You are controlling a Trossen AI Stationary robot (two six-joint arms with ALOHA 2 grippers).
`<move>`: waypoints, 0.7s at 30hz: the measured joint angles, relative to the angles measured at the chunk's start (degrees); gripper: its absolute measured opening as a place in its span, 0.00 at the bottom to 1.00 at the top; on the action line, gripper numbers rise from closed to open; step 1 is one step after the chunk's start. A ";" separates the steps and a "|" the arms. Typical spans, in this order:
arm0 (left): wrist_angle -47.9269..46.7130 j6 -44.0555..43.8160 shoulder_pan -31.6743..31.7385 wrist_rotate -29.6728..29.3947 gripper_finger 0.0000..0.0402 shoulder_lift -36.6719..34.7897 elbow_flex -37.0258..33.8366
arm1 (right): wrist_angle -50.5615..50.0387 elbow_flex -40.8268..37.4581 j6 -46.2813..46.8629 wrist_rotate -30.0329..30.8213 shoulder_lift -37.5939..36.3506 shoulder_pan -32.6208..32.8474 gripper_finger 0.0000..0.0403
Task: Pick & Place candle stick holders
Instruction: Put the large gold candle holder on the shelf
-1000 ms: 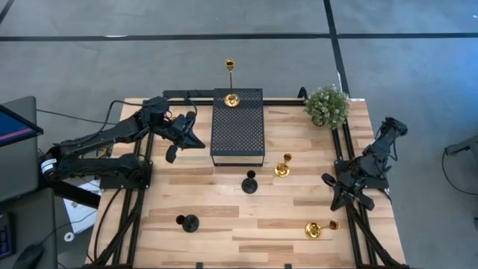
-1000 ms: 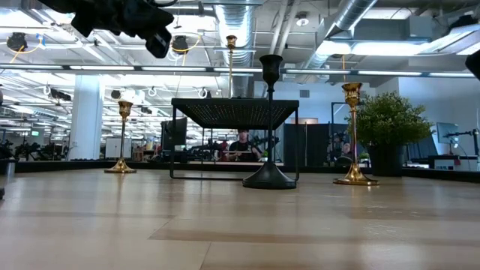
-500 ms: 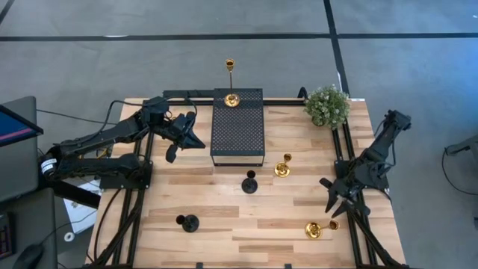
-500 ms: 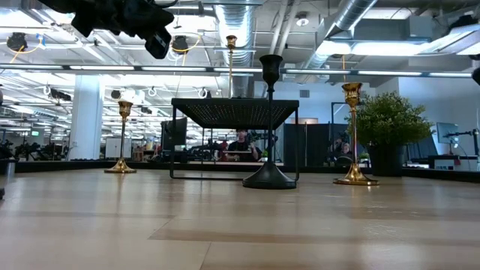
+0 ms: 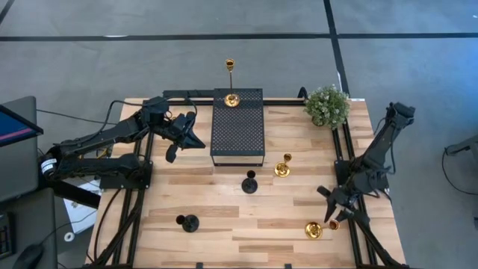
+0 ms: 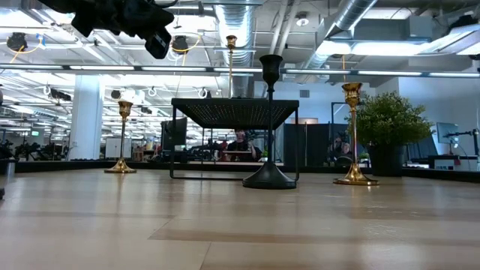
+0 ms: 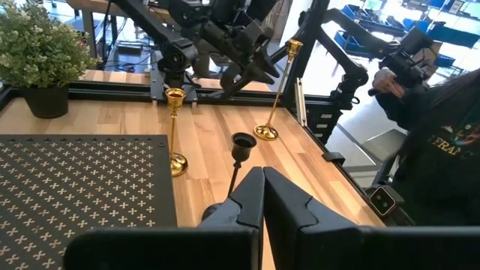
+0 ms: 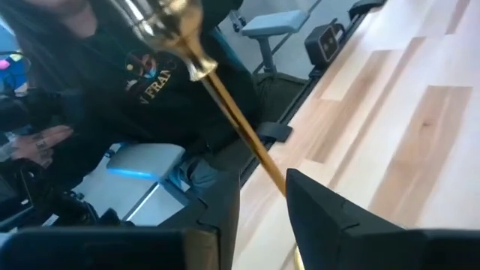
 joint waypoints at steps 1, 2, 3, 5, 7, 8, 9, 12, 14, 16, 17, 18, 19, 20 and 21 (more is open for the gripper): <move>0.00 0.00 0.00 0.00 0.01 0.00 0.00 | 1.20 0.00 -0.01 0.18 0.89 0.26 0.25; 0.00 0.00 0.00 0.00 0.02 0.00 0.00 | 1.96 0.00 0.00 0.72 1.71 0.42 0.25; 0.00 0.00 0.00 0.00 0.02 0.00 0.00 | 2.48 0.00 0.00 1.44 2.47 0.68 0.25; 0.00 0.00 0.00 0.00 0.02 0.00 0.00 | 3.07 0.00 -0.02 2.93 3.58 0.92 0.25; 0.02 0.00 0.00 0.00 0.01 0.00 0.00 | 3.42 0.00 -0.02 4.52 4.73 1.05 0.25; 0.04 0.00 0.00 0.00 0.01 0.00 0.00 | 3.37 0.00 -0.02 5.16 5.18 1.02 0.25; 0.08 0.00 0.00 0.00 0.01 0.00 0.00 | 3.47 0.00 -0.02 5.57 5.55 1.00 0.25; 0.14 0.00 0.00 0.00 0.01 0.00 0.00 | 4.00 0.00 -0.04 5.70 6.33 0.98 0.25; 0.16 0.00 0.00 0.00 0.02 0.00 0.00 | 5.22 0.00 -0.04 5.56 6.61 1.01 0.27; 0.17 0.00 0.00 0.00 0.02 0.00 0.00 | 6.81 0.00 -0.30 4.91 6.77 1.05 0.29; 0.17 0.00 0.00 0.00 0.01 0.00 0.00 | 7.25 0.00 -0.55 4.50 6.87 1.05 0.31; 0.17 0.00 0.00 -0.01 0.01 0.00 0.00 | 7.44 0.00 -0.89 4.31 6.92 1.05 0.32; 0.18 0.00 0.00 -0.02 0.01 0.00 0.00 | 7.50 0.00 -1.09 4.23 6.92 1.05 0.33; 0.19 0.00 0.00 0.00 0.01 0.00 0.00 | 7.54 0.00 -1.07 4.23 6.90 1.05 0.35; 0.17 0.00 0.00 0.00 0.01 0.00 0.00 | 7.54 0.00 -1.15 4.23 6.90 1.05 0.36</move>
